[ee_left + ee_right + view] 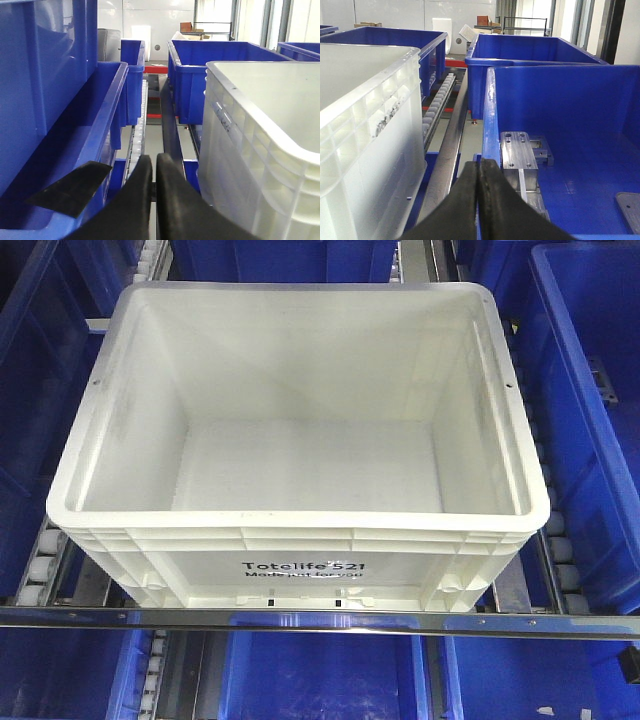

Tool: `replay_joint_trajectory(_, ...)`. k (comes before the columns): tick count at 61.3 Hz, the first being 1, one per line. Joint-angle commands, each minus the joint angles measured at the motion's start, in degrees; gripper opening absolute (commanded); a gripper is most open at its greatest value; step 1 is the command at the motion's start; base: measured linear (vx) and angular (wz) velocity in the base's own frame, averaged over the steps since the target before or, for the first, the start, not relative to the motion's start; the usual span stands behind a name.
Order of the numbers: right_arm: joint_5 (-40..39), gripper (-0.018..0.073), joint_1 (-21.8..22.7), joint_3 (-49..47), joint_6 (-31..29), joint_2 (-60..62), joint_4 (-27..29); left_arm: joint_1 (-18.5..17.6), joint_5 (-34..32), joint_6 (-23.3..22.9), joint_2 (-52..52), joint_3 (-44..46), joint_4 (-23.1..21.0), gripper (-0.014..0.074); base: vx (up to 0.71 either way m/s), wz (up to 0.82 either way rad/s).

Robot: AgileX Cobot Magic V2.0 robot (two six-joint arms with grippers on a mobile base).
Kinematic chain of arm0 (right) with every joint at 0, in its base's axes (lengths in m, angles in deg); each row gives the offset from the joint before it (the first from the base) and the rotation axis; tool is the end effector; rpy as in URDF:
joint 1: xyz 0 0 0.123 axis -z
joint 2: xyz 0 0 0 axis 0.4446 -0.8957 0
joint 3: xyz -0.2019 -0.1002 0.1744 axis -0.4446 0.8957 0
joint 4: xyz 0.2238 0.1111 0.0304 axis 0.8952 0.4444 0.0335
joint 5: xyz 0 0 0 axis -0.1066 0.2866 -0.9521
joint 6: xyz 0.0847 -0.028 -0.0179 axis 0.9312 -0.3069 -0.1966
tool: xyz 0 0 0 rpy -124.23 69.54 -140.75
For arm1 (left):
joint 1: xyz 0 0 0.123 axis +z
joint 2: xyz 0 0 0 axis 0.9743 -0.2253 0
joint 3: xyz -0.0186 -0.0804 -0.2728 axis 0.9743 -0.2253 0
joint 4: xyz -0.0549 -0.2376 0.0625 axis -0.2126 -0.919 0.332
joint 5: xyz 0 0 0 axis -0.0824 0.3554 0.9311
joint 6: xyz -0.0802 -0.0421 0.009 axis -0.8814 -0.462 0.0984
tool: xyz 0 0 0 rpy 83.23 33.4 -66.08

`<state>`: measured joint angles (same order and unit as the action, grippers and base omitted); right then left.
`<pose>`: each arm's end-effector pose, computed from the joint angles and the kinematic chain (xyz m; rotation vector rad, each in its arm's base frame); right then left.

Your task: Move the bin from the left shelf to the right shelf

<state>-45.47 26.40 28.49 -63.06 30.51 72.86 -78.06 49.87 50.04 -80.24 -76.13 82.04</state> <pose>0.0568 0.0000 0.2028 -0.0459 1.5163 -0.0482 0.0564 -0.0011 0.2052 -0.0245 1.4970 -0.0566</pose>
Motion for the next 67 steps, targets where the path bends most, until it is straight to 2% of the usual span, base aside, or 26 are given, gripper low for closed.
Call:
replay_joint_trajectory(1,-4.79,-0.0008,0.27,1.00,-0.19,0.66,-0.01,-0.43,-4.33,-0.48,0.59,1.04,-0.32,-0.0001,0.00,0.00)
replay_joint_trajectory(10,-5.42,-0.0008,0.27,1.00,1.21,0.66,-0.96,-0.43,-4.33,-0.48,0.59,1.04,-0.32,-0.0001,0.00,0.00)
replay_joint_trajectory(26,-6.67,-0.0008,0.27,1.00,10.82,0.66,-10.61,-0.43,-4.33,-0.48,0.59,1.04,-0.32,-0.0001,0.00,0.00)
replay_joint_trajectory(36,-9.45,-0.0008,0.75,1.00,10.39,0.66,-10.05,-0.43,-4.33,-0.48,0.59,1.04,-0.32,-0.0001,0.00,0.00)
replay_joint_trajectory(51,-9.04,-0.0008,2.17,1.00,10.20,0.66,-8.81,-0.43,-4.33,-0.48,0.59,1.04,-0.32,-0.0001,0.00,0.00)
replay_joint_trajectory(67,-8.67,-0.0008,2.11,1.00,6.90,0.66,-7.65,-0.43,-4.33,-0.48,0.60,1.04,-0.32,-0.0001,0.00,0.00)
